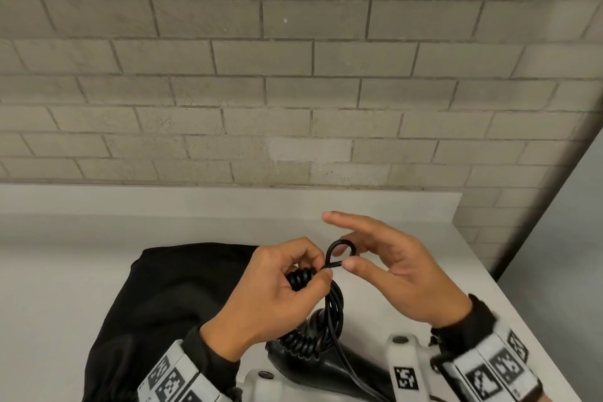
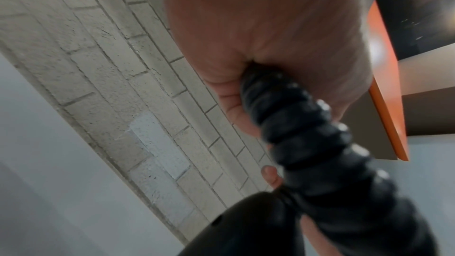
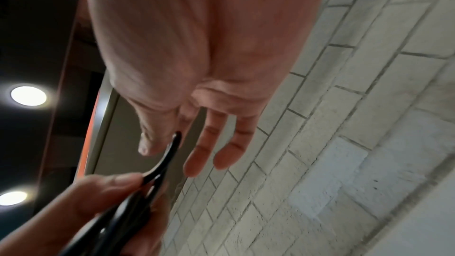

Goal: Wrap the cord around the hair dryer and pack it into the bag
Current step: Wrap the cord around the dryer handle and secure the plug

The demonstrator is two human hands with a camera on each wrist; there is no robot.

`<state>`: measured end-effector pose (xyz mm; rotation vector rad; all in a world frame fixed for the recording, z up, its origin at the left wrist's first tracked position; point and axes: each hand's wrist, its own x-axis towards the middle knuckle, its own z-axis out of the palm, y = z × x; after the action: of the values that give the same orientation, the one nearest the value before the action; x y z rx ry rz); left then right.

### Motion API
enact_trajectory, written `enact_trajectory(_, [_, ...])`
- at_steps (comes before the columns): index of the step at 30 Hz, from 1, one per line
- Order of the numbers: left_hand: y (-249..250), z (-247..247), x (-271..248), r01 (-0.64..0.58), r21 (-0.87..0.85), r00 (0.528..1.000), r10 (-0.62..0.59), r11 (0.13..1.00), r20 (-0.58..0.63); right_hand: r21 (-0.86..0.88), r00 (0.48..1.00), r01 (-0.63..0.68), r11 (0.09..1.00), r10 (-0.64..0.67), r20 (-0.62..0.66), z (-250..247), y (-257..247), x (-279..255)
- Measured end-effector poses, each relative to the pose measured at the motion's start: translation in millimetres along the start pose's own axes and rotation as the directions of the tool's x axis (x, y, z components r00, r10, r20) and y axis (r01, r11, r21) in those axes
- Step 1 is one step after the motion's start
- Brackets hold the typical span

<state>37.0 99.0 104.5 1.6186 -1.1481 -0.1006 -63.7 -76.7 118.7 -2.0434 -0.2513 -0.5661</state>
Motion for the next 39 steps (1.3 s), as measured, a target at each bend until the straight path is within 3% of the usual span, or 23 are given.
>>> enact_trajectory(4, [-4.3,-4.9,-1.9,0.001,-0.033,1.000,0.000,0.999,0.029,-0.033,0.977,-0.041,0.999,0.047,0.208,-13.9,1.6,11.9])
enact_trajectory(6, [-5.6,-5.9,-2.6,0.008,-0.058,0.999,-0.006,0.998,0.049,-0.017,0.970,-0.049,0.999,0.052,0.238,-16.4,4.4,12.9])
enact_trajectory(13, [-7.3,-2.8,-3.8,-0.051,-0.050,0.999,0.051,0.997,-0.002,0.204,0.996,-0.058,0.977,0.070,-0.052,0.8,17.5,11.3])
enact_trajectory(18, [-8.7,1.6,-4.8,-0.071,-0.051,0.995,0.068,0.996,-0.069,0.366,0.932,-0.175,0.914,0.273,-0.237,28.2,17.7,6.6])
enact_trajectory(25, [-7.5,7.2,-6.9,-0.143,-0.040,0.981,0.136,0.989,-0.136,0.477,0.871,-0.266,0.838,0.421,-0.254,45.7,9.7,0.4])
enact_trajectory(34, [-5.2,12.2,-10.5,-0.189,0.012,0.968,0.188,0.982,-0.164,0.529,0.877,-0.284,0.800,0.440,-0.194,57.9,1.5,-4.7])
enact_trajectory(39, [-5.5,15.5,-11.8,-0.101,-0.006,0.973,0.097,0.995,-0.207,0.377,0.903,-0.318,0.870,0.399,-0.159,58.9,0.5,-11.9])
